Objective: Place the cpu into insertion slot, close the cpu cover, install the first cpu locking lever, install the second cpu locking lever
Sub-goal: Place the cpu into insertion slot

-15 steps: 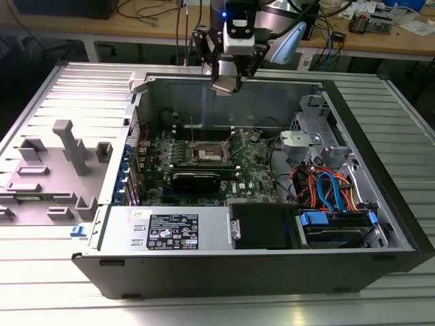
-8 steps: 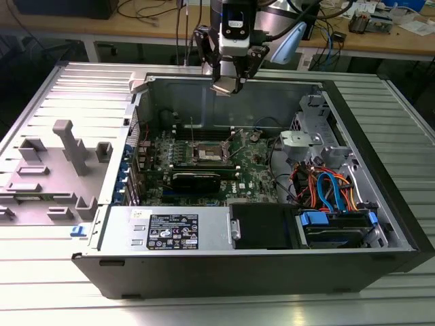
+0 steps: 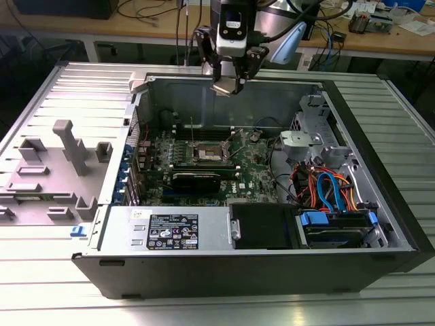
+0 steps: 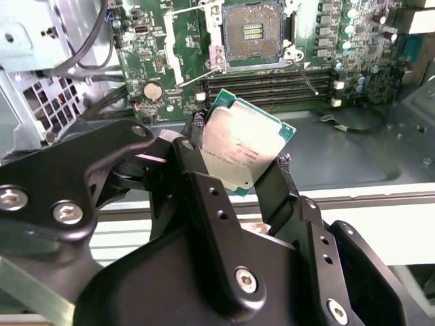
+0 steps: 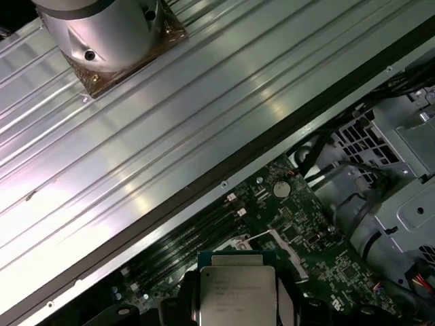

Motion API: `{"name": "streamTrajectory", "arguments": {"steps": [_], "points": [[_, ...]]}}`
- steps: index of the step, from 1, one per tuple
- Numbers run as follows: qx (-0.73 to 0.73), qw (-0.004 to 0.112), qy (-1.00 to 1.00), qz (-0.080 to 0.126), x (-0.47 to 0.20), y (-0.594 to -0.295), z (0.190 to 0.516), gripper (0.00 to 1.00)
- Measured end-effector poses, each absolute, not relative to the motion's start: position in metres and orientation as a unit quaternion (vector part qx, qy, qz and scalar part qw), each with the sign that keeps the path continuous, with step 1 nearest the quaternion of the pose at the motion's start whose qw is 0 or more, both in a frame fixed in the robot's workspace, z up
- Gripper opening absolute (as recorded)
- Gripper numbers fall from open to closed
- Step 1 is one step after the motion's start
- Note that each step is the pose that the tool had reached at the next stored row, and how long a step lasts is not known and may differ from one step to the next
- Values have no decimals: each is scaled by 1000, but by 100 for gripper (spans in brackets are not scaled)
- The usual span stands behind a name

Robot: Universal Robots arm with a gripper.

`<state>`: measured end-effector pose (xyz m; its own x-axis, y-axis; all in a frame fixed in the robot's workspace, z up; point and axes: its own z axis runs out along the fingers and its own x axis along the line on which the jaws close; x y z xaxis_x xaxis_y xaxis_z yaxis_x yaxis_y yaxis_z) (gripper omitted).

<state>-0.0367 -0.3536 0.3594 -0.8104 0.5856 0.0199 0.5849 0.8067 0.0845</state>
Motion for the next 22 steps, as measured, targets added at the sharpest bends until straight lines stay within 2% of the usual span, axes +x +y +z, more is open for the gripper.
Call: {"name": "streamTrajectory", "arguments": {"steps": [12, 22], "points": [[401, 7, 915, 42, -37, -354, 356, 55], [415, 7, 909, 42, -37, -354, 355, 55]]}}
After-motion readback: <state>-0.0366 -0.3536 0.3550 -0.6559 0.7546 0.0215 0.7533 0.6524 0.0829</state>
